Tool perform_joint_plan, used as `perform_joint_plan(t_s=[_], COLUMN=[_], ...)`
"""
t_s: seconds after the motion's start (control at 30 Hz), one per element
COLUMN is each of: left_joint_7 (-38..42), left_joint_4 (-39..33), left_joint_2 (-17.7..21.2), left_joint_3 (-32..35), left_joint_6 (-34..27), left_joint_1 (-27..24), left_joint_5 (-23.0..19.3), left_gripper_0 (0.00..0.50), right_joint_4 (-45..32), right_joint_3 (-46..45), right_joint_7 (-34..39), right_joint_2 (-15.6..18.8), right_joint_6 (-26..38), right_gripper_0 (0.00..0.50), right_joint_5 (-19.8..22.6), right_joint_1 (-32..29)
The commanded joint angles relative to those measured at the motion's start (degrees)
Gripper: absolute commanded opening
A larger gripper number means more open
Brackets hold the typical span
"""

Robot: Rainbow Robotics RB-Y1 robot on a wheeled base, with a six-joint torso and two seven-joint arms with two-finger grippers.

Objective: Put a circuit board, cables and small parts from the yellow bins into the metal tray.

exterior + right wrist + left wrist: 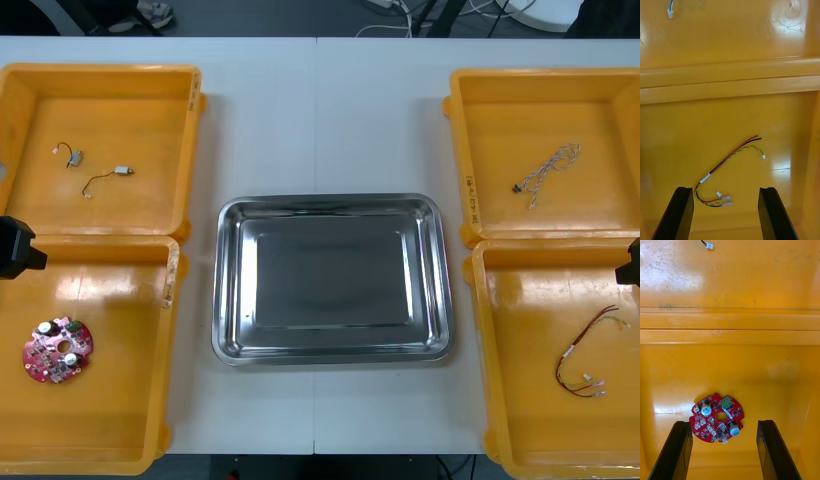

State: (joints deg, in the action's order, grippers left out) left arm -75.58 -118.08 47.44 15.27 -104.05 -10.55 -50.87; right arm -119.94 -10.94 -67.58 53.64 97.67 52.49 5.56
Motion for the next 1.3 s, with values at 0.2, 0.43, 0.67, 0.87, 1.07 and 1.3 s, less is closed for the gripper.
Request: perform_joint_plan(t_s=[0.2,0.43,0.67,0.87,1.07,1.3], left_joint_7=[-4.8,-4.8,-4.8,-4.8,-4.8,-4.8], left_joint_4=[-1.6,-1.6,-1.6,-1.6,-1.6,-1.6], left_joint_2=[2.0,2.0,2.0,2.0,2.0,2.0], left_joint_3=[1.9,1.9,1.9,1.9,1.9,1.9], left_joint_6=[0.6,0.6,0.6,0.6,0.6,0.6], left_joint_1=[1.0,1.0,1.0,1.0,1.0,1.0], left_joint_5=[-0.3,-0.3,-0.3,-0.3,-0.3,-0.3], left_gripper_0=[0.5,0.5,0.5,0.5,0.5,0.5], right_joint_4=[-0.5,-0.5,-0.5,-0.5,-0.5,-0.5], right_joint_3=[-2.1,-2.1,-2.1,-2.1,-2.1,-2.1], right_joint_7=[-1.2,-1.2,-1.2,-1.2,-1.2,-1.2], right_joint_2=[2.7,2.7,2.7,2.7,2.7,2.7], right_joint_6=[0.2,0.2,0.2,0.2,0.2,0.2], right_gripper_0=[0.5,0.5,0.5,0.5,0.5,0.5], right_joint_5=[0.2,0.2,0.2,0.2,0.2,0.2], right_joint_1=[-0.5,-0.5,-0.5,-0.5,-0.5,-0.5])
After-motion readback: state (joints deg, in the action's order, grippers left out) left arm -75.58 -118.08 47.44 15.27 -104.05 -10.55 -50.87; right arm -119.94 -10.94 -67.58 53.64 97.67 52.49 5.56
